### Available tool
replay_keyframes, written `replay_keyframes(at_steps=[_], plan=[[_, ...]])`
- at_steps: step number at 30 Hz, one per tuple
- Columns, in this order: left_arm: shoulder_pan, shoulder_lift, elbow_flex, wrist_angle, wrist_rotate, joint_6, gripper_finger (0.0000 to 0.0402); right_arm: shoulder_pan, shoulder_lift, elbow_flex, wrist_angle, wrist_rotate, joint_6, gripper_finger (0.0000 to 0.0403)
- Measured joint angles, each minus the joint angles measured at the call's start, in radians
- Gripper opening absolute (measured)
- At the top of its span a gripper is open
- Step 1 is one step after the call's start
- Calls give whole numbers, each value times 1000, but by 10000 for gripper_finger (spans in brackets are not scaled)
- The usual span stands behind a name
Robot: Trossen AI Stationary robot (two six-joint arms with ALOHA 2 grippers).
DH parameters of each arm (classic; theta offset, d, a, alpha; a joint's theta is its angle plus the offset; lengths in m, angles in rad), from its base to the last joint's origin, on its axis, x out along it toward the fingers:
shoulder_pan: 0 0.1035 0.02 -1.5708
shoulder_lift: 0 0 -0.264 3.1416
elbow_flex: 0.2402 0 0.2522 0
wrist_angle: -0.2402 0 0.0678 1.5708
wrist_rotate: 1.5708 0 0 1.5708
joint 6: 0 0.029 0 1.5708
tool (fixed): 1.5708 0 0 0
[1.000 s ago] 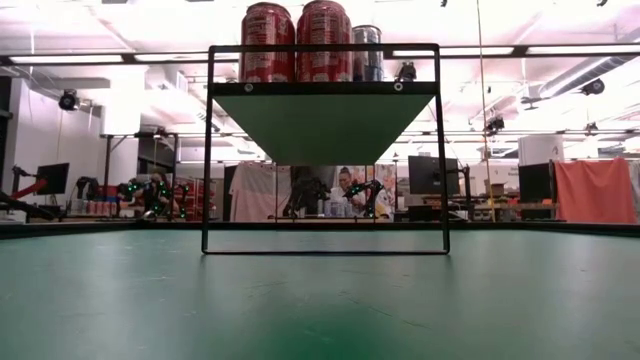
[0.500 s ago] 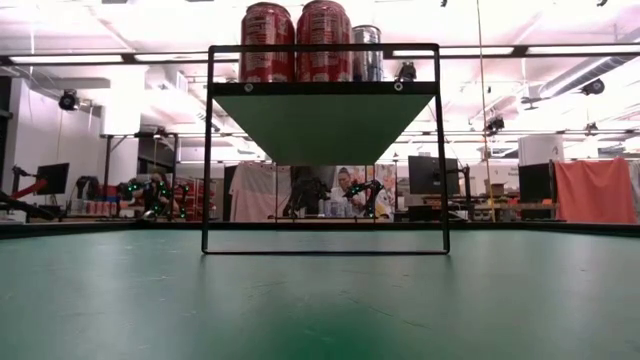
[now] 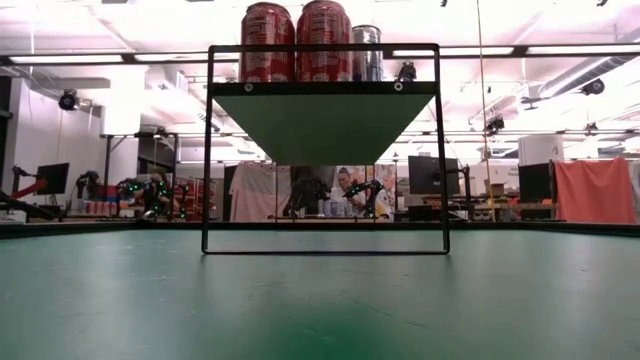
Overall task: Place canned beverage on shelf
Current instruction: Put the red can on the shelf
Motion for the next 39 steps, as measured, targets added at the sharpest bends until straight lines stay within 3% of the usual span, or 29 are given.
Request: replay_keyframes(at_steps=[5,24,27,31,39], plan=[[4,14,15,0,-20,2,285,0,27,42,-26,-8,-10,363],[36,15,16,70,-49,-6,285,-20,31,50,26,0,-79,363],[40,15,16,71,-45,-2,285,-20,31,50,22,1,-86,348],[41,15,16,75,-44,5,286,-21,31,50,20,2,-85,296],[41,13,16,80,-34,42,321,-21,18,50,1,3,-106,292]])
